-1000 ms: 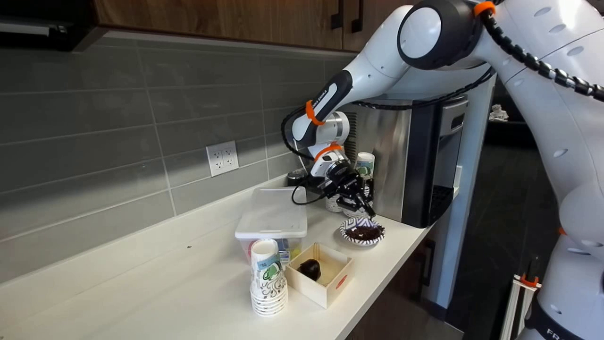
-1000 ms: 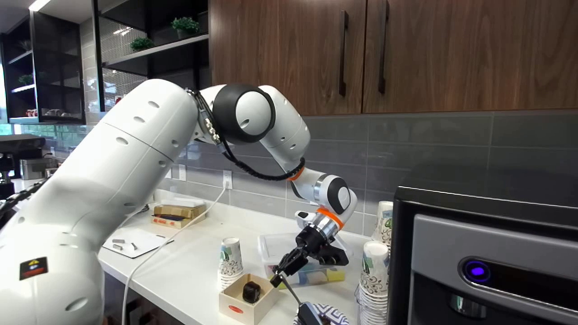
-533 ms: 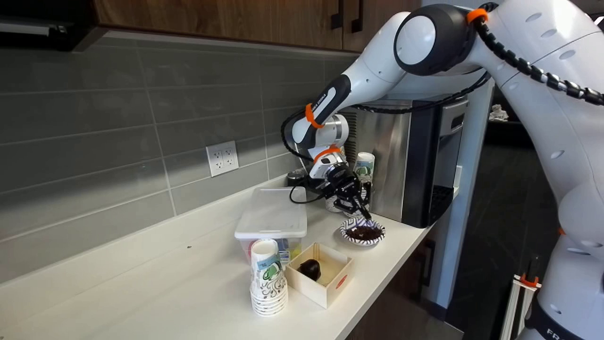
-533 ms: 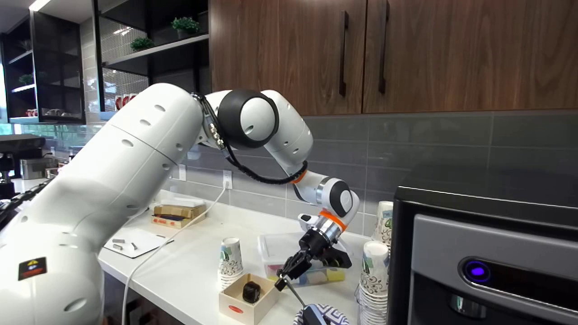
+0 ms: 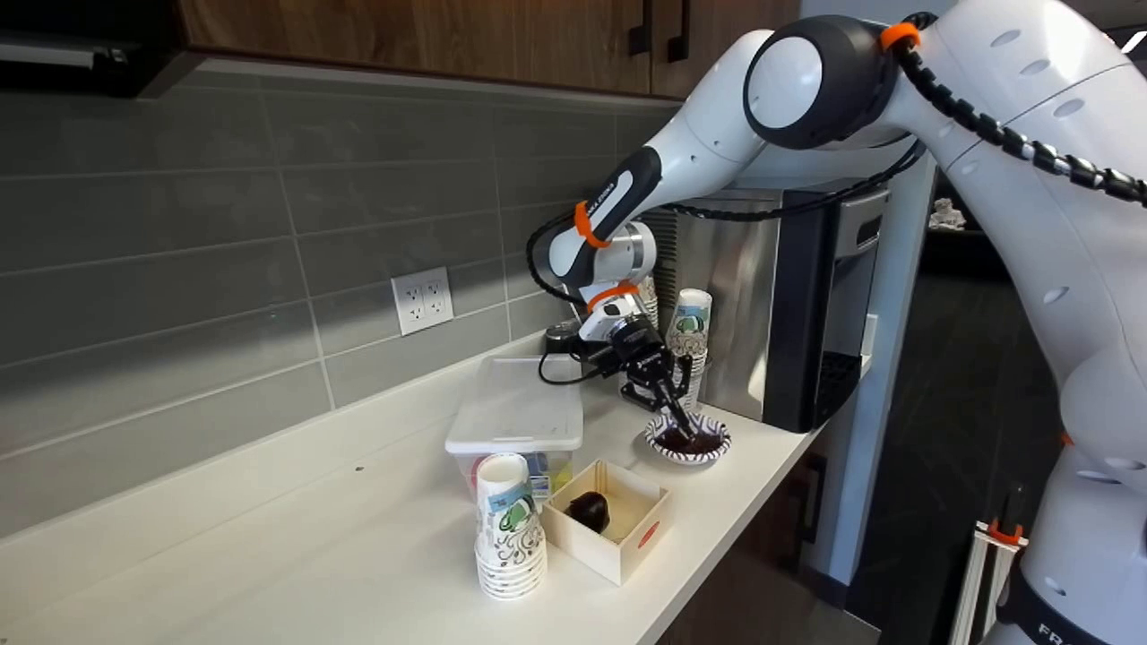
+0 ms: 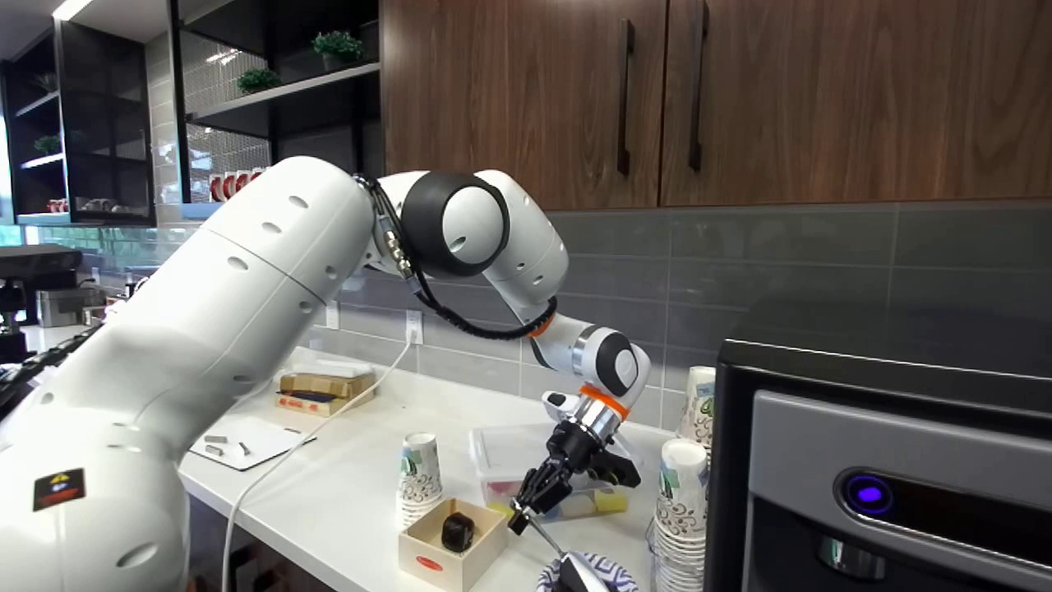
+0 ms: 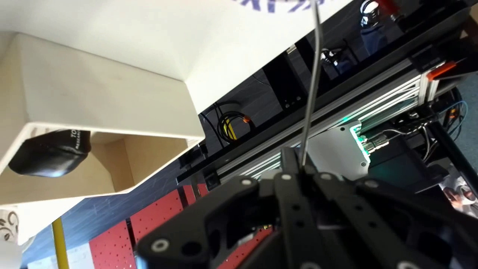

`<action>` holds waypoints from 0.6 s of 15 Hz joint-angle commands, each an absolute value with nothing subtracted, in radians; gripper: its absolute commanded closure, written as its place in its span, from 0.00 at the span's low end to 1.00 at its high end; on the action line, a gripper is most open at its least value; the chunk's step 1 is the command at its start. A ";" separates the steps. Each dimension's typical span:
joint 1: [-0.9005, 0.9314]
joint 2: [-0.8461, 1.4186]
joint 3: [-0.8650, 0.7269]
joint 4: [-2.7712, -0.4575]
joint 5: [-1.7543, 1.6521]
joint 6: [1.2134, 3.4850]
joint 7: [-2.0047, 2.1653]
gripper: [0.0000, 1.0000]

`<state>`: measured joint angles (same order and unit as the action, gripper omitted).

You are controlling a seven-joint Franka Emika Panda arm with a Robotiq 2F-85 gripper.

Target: Use the silver spatula to stir the contents of the white plate on the right

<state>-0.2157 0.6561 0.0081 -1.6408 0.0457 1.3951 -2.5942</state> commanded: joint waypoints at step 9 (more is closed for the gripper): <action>-0.192 0.634 0.046 -1.668 -0.008 1.421 -2.739 0.99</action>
